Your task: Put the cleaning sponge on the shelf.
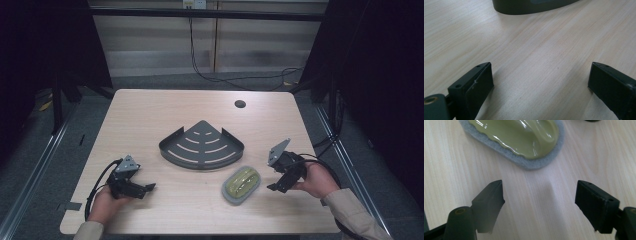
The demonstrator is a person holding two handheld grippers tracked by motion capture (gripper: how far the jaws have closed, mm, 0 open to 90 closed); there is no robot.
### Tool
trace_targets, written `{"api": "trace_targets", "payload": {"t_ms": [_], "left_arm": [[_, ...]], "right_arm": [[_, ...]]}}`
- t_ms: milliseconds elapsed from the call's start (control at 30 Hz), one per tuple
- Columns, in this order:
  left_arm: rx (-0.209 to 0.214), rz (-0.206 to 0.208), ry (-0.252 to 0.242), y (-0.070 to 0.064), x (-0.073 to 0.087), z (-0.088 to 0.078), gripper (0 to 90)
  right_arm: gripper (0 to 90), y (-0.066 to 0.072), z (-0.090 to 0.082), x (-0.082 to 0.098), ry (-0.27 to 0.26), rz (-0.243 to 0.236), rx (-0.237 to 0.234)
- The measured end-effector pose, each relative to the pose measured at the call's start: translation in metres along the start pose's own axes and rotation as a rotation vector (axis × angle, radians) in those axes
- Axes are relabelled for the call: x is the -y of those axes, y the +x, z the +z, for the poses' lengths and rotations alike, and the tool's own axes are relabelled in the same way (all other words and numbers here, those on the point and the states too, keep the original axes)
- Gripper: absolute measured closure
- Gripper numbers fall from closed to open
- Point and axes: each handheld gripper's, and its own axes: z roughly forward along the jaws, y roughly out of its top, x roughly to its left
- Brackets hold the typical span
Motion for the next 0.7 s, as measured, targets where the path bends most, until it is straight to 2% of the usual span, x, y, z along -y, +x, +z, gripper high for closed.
{"api": "trace_targets", "payload": {"t_ms": [33,100,167,400,500,700], "left_arm": [[0.0,0.0,0.0,0.0,0.0,0.0,5.4],[0.0,0.0,0.001,0.0,0.0,0.0,5.4],[0.0,0.0,0.001,0.0,0.0,0.0,5.4],[0.0,0.0,0.0,0.0,0.0,0.0,5.4],[0.0,0.0,0.001,0.0,0.0,0.0,5.4],[0.0,0.0,0.001,0.0,0.0,0.0,5.4]], "right_arm": [[23.7,0.0,0.001,-0.007,0.008,-0.024,-0.007],[23.9,0.001,0.0,-0.013,0.018,-0.032,-0.012],[24.1,0.002,0.001,-0.02,0.026,-0.069,-0.007],[26.4,0.007,0.002,-0.04,0.074,-0.119,-0.014],[26.5,0.007,0.003,-0.048,0.089,-0.163,-0.008],[27.2,0.009,0.01,-0.063,0.128,-0.199,-0.011]]}}
